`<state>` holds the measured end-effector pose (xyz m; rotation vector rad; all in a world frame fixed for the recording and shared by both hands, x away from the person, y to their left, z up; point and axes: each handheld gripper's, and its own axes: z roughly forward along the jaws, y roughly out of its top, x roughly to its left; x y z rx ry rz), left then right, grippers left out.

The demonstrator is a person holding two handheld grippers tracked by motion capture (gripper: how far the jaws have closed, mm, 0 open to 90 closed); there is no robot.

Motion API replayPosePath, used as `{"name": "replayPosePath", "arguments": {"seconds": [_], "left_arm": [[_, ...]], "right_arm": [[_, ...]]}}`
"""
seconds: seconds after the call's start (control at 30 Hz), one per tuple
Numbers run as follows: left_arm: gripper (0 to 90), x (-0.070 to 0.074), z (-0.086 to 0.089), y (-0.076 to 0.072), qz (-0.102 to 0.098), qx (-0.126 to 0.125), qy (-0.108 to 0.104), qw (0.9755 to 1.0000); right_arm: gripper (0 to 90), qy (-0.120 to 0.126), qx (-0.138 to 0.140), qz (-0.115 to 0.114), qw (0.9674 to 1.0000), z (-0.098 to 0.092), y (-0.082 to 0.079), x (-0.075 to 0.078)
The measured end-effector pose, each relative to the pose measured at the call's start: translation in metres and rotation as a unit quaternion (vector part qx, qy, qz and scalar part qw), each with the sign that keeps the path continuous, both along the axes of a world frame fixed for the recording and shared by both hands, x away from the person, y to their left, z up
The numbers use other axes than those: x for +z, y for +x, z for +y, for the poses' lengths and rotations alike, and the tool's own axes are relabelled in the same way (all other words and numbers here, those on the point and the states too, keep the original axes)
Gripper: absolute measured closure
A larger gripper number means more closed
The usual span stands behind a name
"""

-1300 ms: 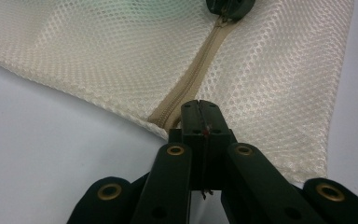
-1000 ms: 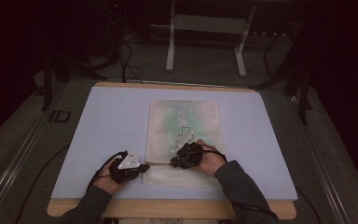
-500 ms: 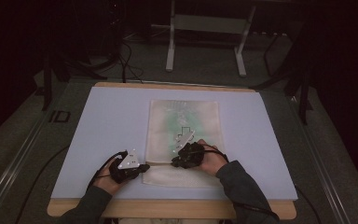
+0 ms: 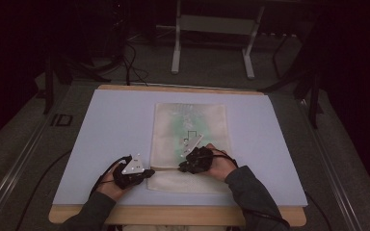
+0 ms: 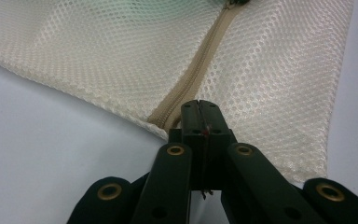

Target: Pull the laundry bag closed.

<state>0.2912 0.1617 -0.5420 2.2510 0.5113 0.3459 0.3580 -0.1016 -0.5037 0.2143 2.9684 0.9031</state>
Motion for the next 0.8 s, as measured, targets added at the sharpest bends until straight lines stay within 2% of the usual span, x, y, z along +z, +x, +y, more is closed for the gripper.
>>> {"name": "replayPosePath", "arguments": {"seconds": [0.8], "left_arm": [[89.7,0.0001,0.0001,0.0002,0.001,0.000,0.000,1.0000]], "right_arm": [[82.4,-0.001,0.001,0.003,1.0000,-0.0022,0.0010,0.0012]]}}
